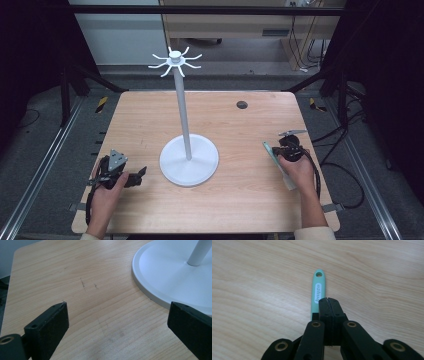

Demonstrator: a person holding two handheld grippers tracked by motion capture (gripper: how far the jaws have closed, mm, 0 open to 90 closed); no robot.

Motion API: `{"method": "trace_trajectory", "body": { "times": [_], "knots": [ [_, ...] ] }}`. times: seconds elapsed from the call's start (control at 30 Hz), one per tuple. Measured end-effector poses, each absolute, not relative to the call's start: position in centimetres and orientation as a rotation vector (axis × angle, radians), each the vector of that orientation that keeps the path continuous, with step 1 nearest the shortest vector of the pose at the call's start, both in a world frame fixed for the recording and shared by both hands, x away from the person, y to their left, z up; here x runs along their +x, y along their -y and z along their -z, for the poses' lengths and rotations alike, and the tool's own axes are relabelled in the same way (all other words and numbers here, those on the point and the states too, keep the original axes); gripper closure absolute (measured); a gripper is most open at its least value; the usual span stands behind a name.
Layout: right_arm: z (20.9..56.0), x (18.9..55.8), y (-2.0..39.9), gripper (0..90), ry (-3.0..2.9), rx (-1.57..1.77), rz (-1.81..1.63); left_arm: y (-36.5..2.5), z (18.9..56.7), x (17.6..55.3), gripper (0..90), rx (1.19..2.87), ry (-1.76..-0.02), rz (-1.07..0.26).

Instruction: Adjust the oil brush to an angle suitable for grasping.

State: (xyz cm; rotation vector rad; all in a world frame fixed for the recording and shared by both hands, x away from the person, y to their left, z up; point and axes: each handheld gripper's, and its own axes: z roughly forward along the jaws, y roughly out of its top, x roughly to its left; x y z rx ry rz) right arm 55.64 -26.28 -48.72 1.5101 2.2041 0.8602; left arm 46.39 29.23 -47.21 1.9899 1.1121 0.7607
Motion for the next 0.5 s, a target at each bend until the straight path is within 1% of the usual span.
{"method": "trace_trajectory", "body": {
  "times": [0.3,0.5],
  "knots": [
    [48.6,55.0,24.2,90.0,-2.358,1.411,-0.897,-29.3,47.2,46.4,3.2,1.999,-1.11,-0.759],
    [48.3,54.2,22.7,90.0,-2.432,1.328,-0.86,-29.2,47.2,46.3,3.2,2.002,-1.109,-0.759]
  ]
}}
